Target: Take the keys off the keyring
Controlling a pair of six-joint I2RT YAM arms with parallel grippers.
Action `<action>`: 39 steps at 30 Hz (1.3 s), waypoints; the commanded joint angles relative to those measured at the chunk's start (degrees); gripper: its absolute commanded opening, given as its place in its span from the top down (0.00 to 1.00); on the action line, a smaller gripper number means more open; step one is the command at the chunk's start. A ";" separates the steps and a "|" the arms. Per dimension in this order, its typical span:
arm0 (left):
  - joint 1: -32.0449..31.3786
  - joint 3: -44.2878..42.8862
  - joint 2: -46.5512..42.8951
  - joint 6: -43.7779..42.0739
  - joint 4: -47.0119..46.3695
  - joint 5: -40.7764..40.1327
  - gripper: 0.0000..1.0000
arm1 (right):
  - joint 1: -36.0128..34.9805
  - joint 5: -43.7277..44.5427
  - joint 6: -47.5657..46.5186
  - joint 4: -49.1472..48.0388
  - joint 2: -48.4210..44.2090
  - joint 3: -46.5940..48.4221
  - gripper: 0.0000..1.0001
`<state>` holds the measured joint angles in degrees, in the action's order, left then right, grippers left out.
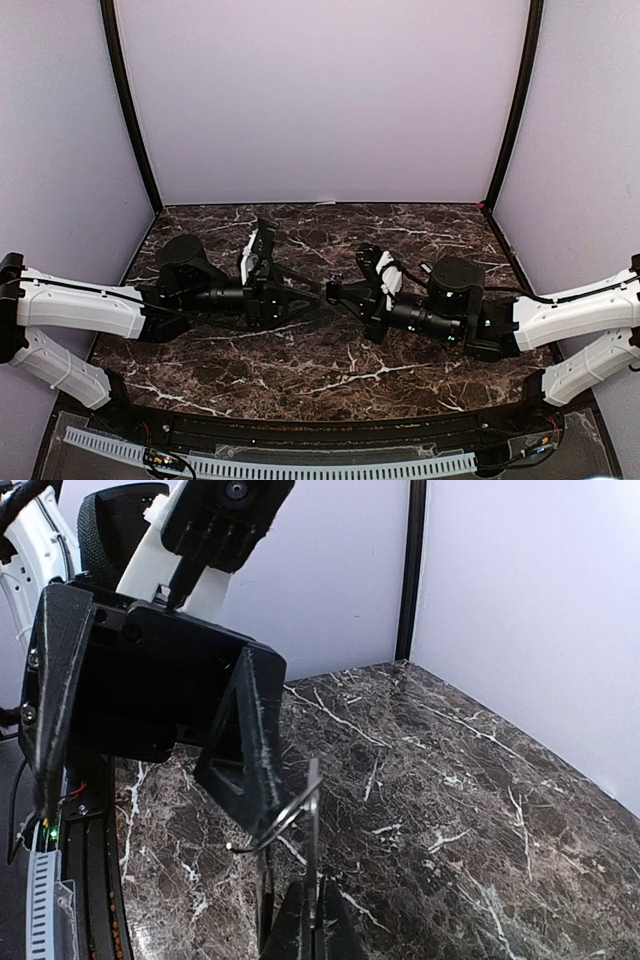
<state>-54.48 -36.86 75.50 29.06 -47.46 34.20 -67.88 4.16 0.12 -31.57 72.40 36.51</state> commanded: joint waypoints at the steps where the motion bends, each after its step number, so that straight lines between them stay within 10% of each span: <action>1: 0.18 -2.24 -2.88 -4.35 9.49 -8.89 0.36 | -0.15 1.58 -0.16 1.19 -0.74 1.79 1.00; 11: -3.52 -12.31 -2.44 -14.43 29.96 -28.26 0.36 | -0.13 12.41 1.29 14.33 4.68 10.21 1.00; 39: -6.23 -14.96 2.94 -18.73 26.07 -41.10 0.47 | -0.15 15.83 3.36 22.73 9.61 16.41 1.00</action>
<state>-60.31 -49.91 78.15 11.11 -20.05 -5.72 -67.88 18.61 2.70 -8.40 81.54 51.11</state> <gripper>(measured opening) 0.528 0.010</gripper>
